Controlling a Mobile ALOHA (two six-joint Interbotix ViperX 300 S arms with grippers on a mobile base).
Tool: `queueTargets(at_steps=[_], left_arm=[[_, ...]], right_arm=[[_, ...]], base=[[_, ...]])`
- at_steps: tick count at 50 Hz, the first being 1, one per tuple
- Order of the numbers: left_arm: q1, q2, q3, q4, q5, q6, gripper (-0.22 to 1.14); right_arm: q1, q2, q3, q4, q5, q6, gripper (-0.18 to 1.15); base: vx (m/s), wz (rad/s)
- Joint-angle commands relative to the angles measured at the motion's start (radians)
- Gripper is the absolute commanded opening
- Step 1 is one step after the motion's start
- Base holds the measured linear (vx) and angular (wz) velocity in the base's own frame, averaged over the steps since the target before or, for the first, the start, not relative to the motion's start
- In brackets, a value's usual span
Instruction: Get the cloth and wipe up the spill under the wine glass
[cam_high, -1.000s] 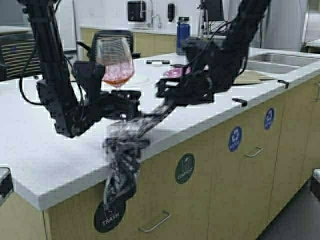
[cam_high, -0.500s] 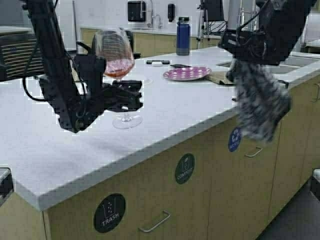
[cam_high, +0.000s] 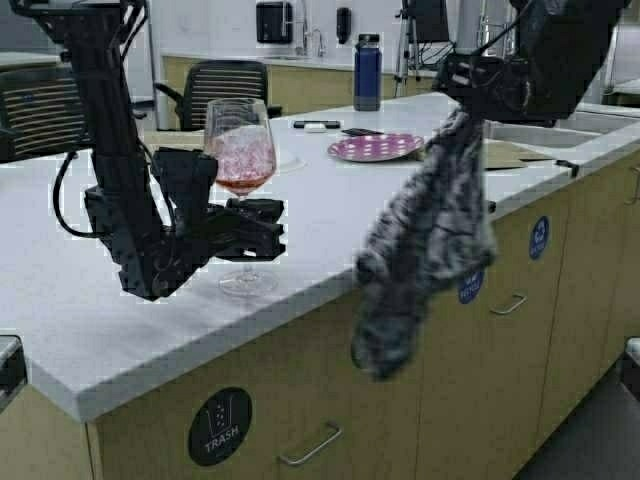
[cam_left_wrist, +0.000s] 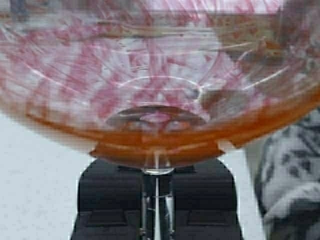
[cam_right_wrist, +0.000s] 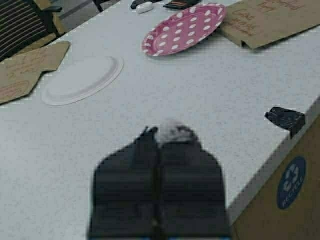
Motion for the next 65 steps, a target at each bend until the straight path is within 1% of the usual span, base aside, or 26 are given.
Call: queueTargets(at_steps=[1, 9, 21, 25, 34, 44, 65], left_arm=[[0.002, -0.006, -0.014, -0.012, -0.003, -0.002, 0.39], [0.002, 0.009, -0.025, -0.017, -0.003, -0.002, 0.52], [0.002, 0.009, -0.026, -0.021, -0.005, 0.002, 0.83], [0.002, 0.005, -0.018, -0.020, -0.005, 0.012, 0.90], [0.002, -0.015, 0.038, -0.020, -0.041, 0.055, 0.91], [0.002, -0.066, 0.160, -0.025, -0.121, 0.075, 0.91], [0.002, -0.095, 0.353, -0.060, -0.187, 0.069, 0.91]], right_arm=[[-0.003, -0.015, -0.005, -0.003, -0.012, -0.002, 0.06], [-0.003, -0.012, 0.006, -0.003, -0.012, -0.002, 0.06], [-0.003, -0.012, 0.018, -0.005, -0.014, -0.002, 0.06], [-0.003, -0.012, 0.020, -0.005, -0.012, -0.002, 0.06], [-0.003, -0.012, 0.038, -0.005, -0.014, -0.002, 0.06], [-0.003, -0.012, 0.083, -0.005, -0.023, 0.000, 0.06], [0.003, -0.023, 0.190, -0.020, -0.060, -0.006, 0.06]], base=[[0.00, 0.00], [0.00, 0.00], [0.00, 0.00], [0.00, 0.00], [0.00, 0.00], [0.00, 0.00], [0.00, 0.00]])
